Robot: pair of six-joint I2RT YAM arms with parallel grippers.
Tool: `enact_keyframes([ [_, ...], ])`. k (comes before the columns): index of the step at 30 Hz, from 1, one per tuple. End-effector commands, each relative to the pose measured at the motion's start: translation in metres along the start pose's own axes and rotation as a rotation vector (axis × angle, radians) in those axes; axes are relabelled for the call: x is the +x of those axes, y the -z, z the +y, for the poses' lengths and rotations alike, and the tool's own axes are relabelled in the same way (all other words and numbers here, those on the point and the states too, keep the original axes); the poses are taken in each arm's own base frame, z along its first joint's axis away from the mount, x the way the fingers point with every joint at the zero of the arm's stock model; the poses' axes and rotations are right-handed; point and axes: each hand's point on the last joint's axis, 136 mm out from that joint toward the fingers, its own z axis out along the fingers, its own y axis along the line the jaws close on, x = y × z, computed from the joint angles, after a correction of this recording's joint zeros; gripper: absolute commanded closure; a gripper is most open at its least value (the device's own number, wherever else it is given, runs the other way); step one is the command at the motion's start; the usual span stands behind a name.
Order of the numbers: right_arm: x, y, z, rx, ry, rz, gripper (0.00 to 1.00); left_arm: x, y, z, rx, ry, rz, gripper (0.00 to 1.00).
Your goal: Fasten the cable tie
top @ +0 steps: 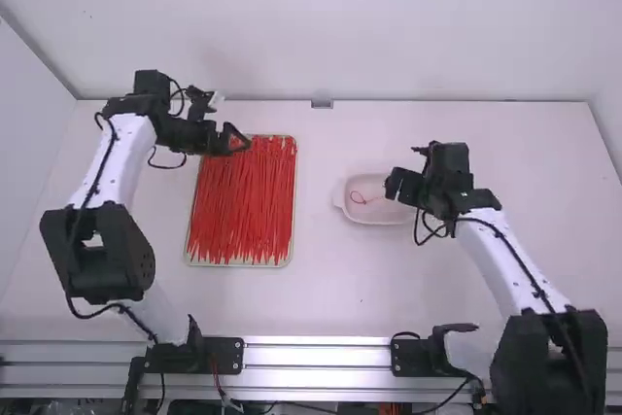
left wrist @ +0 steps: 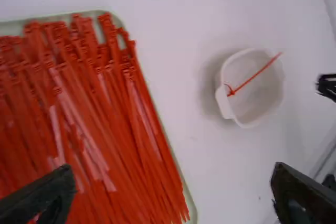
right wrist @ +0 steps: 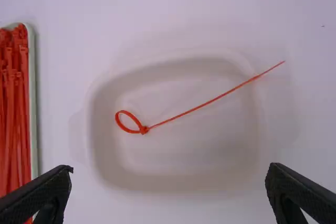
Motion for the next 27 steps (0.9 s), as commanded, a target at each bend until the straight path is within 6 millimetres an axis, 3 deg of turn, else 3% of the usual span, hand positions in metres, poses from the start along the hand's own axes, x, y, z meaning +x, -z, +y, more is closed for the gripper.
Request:
enact_keyframes([
  [1, -0.015, 0.02, 0.008, -0.023, 0.007, -0.058, 0.02, 0.008, 0.001, 0.004, -0.087, -0.016, 0.039, 0.01],
  [7, -0.011, 0.042, 0.018, -0.047, 0.013, -0.083, 0.02, 0.012, 0.001, 0.005, -0.1, 0.006, 0.056, 0.01],
  [16, -0.009, 0.045, 0.035, -0.084, 0.056, -0.093, 0.02, 0.012, -0.001, 0.003, -0.098, 0.011, 0.056, 0.01],
  [20, -0.016, 0.048, 0.02, -0.042, 0.067, -0.153, 0.05, 0.014, -0.005, -0.006, -0.122, -0.002, 0.052, 0.05],
  [27, -0.031, 0.063, -0.025, 0.092, 0.094, -0.304, 0.15, 0.019, -0.013, -0.026, -0.179, -0.031, 0.029, 0.13],
])
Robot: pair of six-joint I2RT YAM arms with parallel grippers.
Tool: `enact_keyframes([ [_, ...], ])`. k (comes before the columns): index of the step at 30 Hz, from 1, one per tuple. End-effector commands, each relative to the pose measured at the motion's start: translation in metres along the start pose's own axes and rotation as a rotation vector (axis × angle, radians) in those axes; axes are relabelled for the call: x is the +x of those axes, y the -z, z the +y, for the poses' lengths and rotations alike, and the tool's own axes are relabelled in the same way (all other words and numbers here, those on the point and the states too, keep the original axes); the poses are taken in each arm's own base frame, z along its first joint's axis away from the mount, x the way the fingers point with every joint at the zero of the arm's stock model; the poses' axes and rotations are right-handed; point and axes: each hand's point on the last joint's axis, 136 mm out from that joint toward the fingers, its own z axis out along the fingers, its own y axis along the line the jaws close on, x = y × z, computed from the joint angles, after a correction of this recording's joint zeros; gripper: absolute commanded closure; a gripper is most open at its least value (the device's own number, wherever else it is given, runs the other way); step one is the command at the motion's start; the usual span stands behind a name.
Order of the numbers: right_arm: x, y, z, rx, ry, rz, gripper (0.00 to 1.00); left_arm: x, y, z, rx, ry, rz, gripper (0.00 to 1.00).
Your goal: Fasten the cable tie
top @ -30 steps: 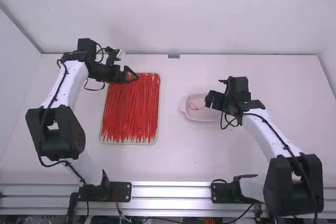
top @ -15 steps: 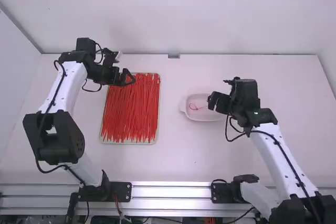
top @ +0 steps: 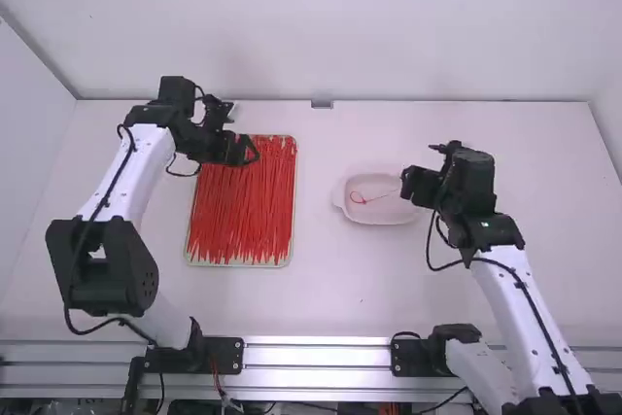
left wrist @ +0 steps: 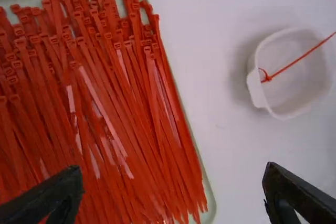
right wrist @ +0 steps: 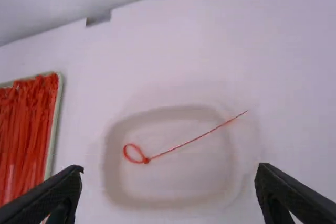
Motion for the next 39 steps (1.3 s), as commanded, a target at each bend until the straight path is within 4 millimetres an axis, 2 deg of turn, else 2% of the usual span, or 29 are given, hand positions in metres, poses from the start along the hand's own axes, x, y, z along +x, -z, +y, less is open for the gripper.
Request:
enact_keyframes([
  [1, 0.0, 0.005, -0.023, 0.085, 0.043, -0.045, 0.17, 0.001, 0.01, -0.011, -0.039, 0.006, -0.029, 0.15],
  [4, -0.003, 0.01, -0.034, 0.106, 0.073, -0.097, 0.22, 0.002, 0.015, -0.007, -0.081, 0.028, -0.061, 0.19],
  [8, -0.001, 0.018, -0.033, 0.097, 0.172, -0.183, 0.31, 0.003, 0.024, 0.001, -0.158, 0.074, -0.128, 0.26],
  [14, 0.002, 0.029, -0.032, 0.088, 0.251, -0.308, 0.44, 0.006, 0.04, 0.013, -0.27, 0.042, -0.223, 0.37],
  [26, 0.066, 0.023, -0.048, 0.087, 0.252, -0.32, 0.7, 0.017, 0.082, 0.036, -0.528, 0.005, -0.462, 0.62],
  [35, 0.11, 0.008, -0.06, 0.087, 0.252, -0.32, 0.88, 0.029, 0.104, 0.023, -0.532, -0.055, -0.681, 0.84],
  [39, 0.101, 0.015, -0.057, 0.08, 0.256, -0.377, 0.94, 0.035, 0.112, 0.018, -0.532, -0.08, -0.772, 0.94],
])
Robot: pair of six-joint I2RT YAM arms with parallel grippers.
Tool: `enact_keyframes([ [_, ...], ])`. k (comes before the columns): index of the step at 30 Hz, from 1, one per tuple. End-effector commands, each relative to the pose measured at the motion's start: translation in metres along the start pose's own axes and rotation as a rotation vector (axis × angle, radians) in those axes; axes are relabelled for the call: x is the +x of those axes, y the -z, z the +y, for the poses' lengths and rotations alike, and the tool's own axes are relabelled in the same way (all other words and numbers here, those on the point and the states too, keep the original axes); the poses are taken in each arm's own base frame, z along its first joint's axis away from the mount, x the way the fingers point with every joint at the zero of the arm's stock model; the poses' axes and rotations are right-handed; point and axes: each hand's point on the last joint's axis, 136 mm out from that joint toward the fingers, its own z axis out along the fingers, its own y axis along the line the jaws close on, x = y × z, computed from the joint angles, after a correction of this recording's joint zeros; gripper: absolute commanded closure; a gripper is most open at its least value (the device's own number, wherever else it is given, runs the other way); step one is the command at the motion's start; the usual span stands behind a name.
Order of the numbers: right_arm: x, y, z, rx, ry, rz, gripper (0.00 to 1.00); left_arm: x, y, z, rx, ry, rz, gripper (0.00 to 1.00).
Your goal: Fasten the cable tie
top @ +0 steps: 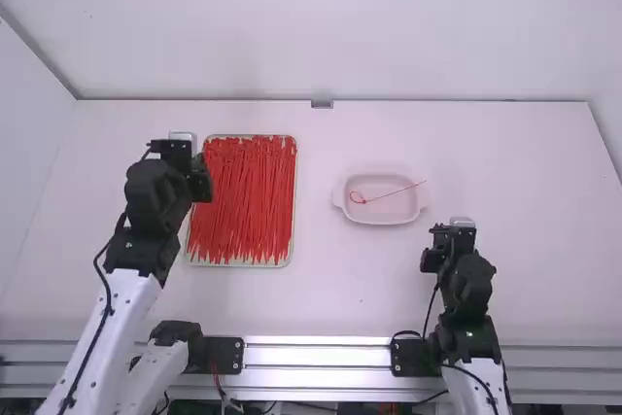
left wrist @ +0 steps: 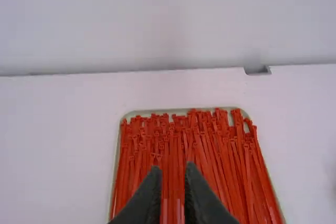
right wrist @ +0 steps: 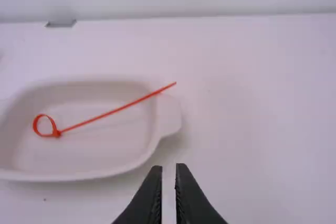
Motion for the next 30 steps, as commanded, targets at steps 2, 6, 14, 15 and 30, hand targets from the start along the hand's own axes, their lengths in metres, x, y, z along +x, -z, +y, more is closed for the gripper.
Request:
enact_keyframes([
  [2, -0.005, 0.002, 0.0, 0.0, 0.0, -0.035, 0.97, 0.002, 0.011, 0.003, -0.017, 0.004, -0.057, 0.97],
  [6, -0.017, 0.006, 0.0, 0.0, 0.0, -0.089, 1.0, 0.024, 0.02, 0.003, -0.017, 0.004, -0.057, 1.0],
  [14, -0.036, 0.014, 0.0, 0.0, 0.002, -0.181, 1.0, 0.064, 0.03, 0.003, -0.017, 0.004, -0.057, 1.0],
  [15, -0.038, 0.015, 0.0, 0.0, 0.002, -0.193, 1.0, 0.069, 0.031, 0.003, -0.017, 0.004, -0.057, 1.0],
  [30, -0.047, 0.02, 0.0, 0.0, 0.003, -0.236, 1.0, 0.131, 0.034, 0.002, -0.017, 0.004, -0.057, 1.0],
])
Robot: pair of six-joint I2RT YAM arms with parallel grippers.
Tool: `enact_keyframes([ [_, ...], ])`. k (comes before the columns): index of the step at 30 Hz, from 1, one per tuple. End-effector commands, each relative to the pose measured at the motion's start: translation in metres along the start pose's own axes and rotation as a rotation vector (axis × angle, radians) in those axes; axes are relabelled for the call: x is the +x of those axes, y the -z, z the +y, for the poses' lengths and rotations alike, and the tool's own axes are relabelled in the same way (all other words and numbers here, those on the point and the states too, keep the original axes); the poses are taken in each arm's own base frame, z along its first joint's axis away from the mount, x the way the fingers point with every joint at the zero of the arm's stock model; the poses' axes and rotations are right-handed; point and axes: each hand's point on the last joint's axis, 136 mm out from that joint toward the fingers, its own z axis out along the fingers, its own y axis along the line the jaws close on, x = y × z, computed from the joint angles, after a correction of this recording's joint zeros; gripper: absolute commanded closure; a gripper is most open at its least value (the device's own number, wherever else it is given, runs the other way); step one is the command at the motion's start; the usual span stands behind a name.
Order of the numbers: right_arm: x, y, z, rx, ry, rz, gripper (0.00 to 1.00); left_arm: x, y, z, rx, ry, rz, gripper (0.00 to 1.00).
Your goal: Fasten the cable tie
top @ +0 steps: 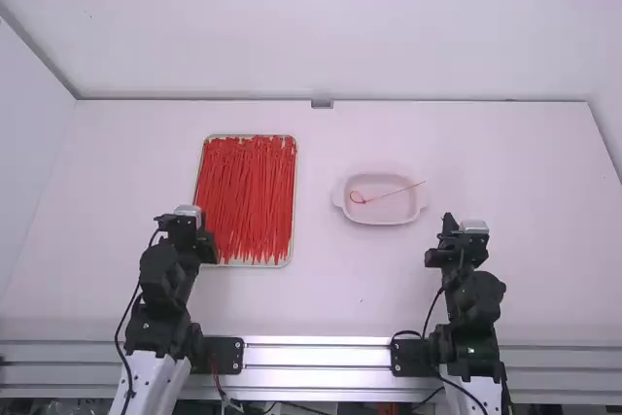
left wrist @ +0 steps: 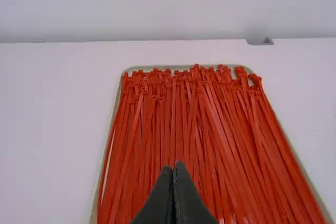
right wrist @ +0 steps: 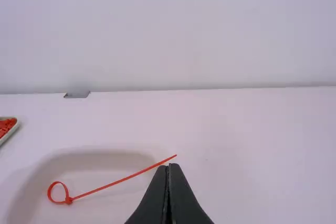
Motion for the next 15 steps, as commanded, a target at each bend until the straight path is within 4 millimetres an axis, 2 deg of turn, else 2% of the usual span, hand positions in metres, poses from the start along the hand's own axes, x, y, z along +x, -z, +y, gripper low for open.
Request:
enact_keyframes([
  [1, 0.005, 0.0, 0.0, -0.002, -0.003, 0.008, 1.0, 0.008, 0.0, 0.001, -0.006, 0.0, -0.004, 1.0],
  [7, 0.005, 0.0, 0.0, -0.002, -0.003, 0.008, 1.0, 0.027, -0.001, 0.001, -0.006, 0.0, -0.01, 1.0],
  [15, 0.005, 0.0, 0.0, -0.002, -0.003, 0.008, 1.0, 0.007, 0.005, 0.001, -0.006, 0.0, -0.103, 1.0],
])
